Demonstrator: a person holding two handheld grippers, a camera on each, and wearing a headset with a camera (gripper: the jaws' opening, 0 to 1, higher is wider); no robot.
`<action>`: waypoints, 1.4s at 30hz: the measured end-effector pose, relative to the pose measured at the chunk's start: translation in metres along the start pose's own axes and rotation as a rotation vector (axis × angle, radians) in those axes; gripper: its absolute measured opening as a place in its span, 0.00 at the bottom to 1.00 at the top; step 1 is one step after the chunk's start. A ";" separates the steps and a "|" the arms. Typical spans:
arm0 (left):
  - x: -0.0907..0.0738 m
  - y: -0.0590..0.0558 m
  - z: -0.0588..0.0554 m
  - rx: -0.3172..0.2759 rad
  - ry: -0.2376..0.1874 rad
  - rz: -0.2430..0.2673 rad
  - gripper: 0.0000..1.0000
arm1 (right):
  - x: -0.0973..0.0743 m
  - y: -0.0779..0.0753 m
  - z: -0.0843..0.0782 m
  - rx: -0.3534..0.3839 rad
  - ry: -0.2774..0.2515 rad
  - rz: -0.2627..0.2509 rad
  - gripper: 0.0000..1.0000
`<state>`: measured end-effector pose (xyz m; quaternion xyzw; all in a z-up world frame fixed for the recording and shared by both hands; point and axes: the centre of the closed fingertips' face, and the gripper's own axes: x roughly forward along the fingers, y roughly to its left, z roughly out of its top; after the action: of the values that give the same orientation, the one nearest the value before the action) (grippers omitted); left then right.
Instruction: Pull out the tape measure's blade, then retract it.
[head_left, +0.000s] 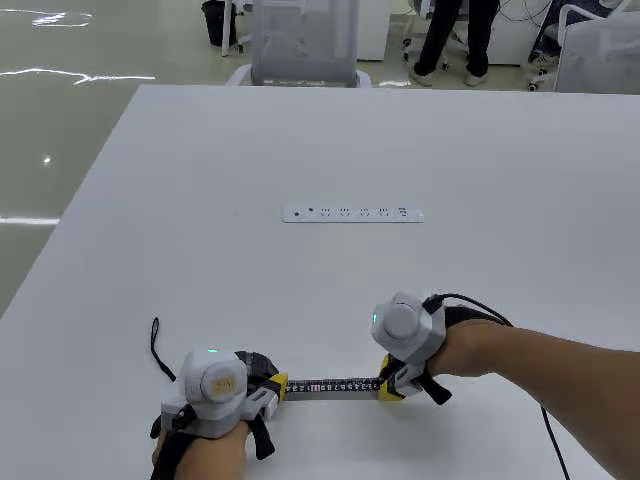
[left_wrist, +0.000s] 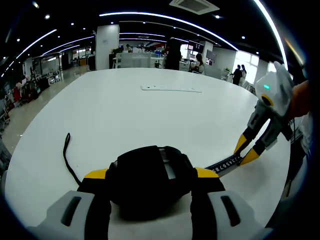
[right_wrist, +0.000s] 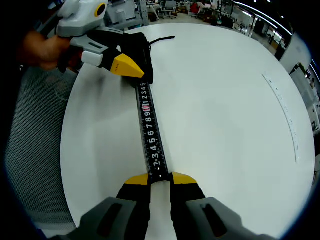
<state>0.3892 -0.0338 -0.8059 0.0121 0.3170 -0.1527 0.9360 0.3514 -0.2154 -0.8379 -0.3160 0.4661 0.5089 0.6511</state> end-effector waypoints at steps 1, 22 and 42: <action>0.000 0.000 0.000 0.000 0.000 0.000 0.61 | 0.000 0.000 0.000 -0.001 -0.001 0.000 0.14; 0.001 0.000 0.000 -0.002 0.003 -0.004 0.61 | 0.005 0.002 0.010 -0.023 -0.002 0.003 0.14; 0.001 0.000 0.000 -0.004 0.003 -0.004 0.61 | 0.008 0.003 0.017 -0.029 -0.001 0.007 0.14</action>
<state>0.3895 -0.0340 -0.8067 0.0096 0.3186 -0.1540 0.9353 0.3534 -0.1962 -0.8386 -0.3236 0.4595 0.5181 0.6447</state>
